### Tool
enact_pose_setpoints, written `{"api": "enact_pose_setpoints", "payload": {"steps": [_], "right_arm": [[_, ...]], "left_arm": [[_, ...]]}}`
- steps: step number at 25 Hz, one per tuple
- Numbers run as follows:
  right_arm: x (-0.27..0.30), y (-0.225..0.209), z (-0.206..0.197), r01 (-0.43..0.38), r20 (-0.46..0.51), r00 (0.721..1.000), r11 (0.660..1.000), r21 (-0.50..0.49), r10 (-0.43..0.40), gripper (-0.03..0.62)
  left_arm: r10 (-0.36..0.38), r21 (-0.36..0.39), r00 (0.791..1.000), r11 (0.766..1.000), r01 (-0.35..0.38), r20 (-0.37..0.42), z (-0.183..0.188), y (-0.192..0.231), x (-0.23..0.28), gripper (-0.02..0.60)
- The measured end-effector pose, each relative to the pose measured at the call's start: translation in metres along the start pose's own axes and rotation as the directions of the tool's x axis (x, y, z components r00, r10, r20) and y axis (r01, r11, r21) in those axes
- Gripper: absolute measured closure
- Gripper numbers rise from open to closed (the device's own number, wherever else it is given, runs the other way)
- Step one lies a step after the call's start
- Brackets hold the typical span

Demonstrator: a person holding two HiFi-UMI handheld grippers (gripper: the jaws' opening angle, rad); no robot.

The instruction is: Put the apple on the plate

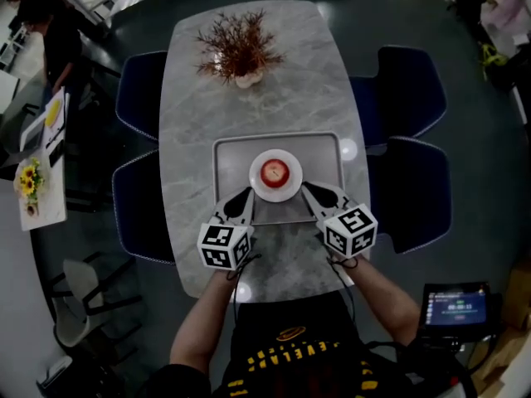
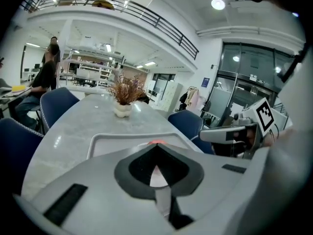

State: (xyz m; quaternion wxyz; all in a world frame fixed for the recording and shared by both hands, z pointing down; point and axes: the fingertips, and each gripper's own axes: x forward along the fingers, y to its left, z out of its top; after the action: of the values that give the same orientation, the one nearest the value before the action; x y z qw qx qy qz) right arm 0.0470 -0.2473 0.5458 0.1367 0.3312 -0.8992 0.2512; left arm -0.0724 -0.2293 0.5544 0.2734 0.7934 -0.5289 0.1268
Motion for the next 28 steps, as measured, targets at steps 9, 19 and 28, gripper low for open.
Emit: {"api": "enact_pose_setpoints", "payload": {"steps": [9,19,28], "right_arm": [[-0.048,0.055,0.004,-0.02,0.089,0.996,1.0,0.016,0.018,0.588],[-0.092,0.096,0.022,0.041,0.195,0.981,0.995,-0.094,-0.022,0.588],[-0.107,0.12,0.024,0.08,0.223,0.973,0.991,-0.109,-0.054,0.588]], "left_arm": [[-0.068,0.044,0.993,0.997,0.064,0.093,0.008,-0.078,-0.069,0.581],[-0.13,0.148,0.973,0.984,0.102,0.191,0.02,-0.124,-0.118,0.58],[-0.209,0.162,0.957,0.97,0.178,0.199,0.034,-0.143,-0.136,0.58]]}}
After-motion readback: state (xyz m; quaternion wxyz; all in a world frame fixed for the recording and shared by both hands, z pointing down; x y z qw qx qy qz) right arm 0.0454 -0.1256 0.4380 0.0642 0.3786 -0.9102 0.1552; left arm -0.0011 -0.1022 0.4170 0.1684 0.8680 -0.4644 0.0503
